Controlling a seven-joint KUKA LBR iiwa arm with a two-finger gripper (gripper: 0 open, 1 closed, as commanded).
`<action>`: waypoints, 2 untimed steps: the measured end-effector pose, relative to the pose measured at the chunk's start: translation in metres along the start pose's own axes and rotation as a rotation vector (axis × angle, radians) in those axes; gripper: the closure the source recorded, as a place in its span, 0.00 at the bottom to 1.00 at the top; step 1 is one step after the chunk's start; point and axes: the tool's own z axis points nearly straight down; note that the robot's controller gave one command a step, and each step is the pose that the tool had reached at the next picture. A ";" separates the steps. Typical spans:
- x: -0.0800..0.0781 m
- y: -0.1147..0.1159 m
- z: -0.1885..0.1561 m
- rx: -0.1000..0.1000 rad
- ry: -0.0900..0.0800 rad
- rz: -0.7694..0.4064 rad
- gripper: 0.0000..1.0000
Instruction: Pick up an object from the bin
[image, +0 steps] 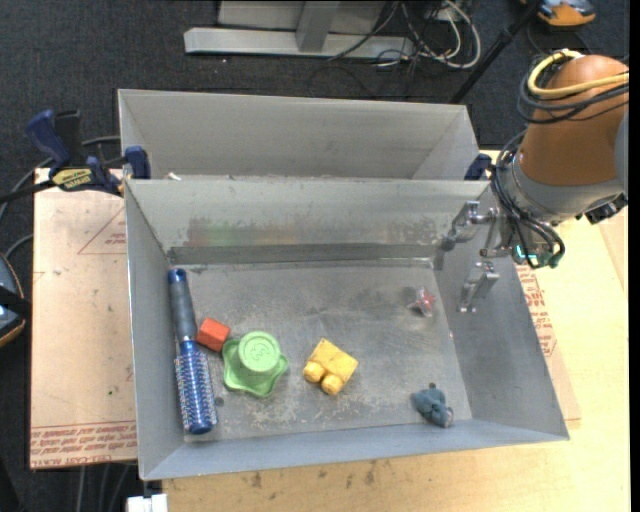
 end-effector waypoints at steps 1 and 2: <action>0.090 0.039 0.052 -0.002 0.005 -0.011 0.00; 0.102 -0.001 0.150 0.001 -0.017 -0.083 0.00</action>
Offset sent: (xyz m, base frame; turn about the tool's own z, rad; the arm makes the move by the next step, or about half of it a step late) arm -0.0867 0.0367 -0.0482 -0.0089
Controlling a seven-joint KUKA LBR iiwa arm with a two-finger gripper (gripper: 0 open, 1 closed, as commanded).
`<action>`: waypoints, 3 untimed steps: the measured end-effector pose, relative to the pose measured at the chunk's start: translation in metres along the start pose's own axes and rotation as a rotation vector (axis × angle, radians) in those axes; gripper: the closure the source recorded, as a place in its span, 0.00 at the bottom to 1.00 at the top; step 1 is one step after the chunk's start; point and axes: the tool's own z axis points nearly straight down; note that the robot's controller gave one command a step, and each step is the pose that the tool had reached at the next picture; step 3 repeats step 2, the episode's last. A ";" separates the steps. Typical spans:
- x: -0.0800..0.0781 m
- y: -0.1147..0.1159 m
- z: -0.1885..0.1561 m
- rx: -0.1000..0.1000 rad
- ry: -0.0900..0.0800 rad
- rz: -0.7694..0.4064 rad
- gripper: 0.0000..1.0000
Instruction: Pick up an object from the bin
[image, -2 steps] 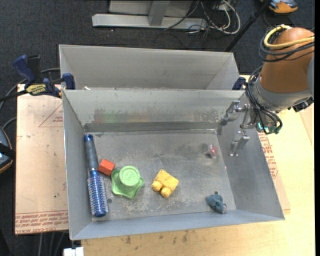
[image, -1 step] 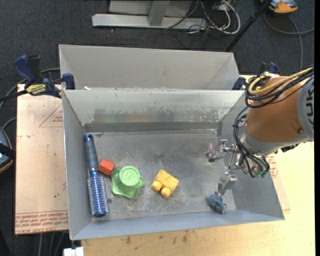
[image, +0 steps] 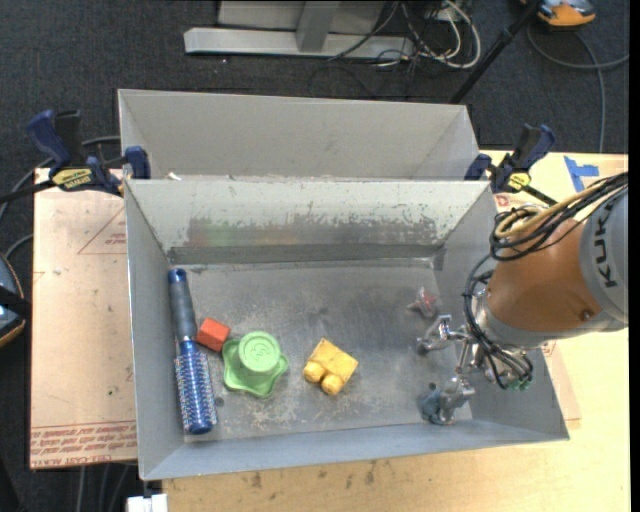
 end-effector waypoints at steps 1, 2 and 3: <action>0.001 0.000 -0.003 0.002 0.006 -0.005 1.00; -0.021 -0.023 -0.133 0.002 0.004 -0.365 1.00; -0.021 -0.023 -0.133 0.002 0.004 -0.365 1.00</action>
Offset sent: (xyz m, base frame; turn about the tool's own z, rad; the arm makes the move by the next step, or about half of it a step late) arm 0.0000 0.0000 0.0000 0.0000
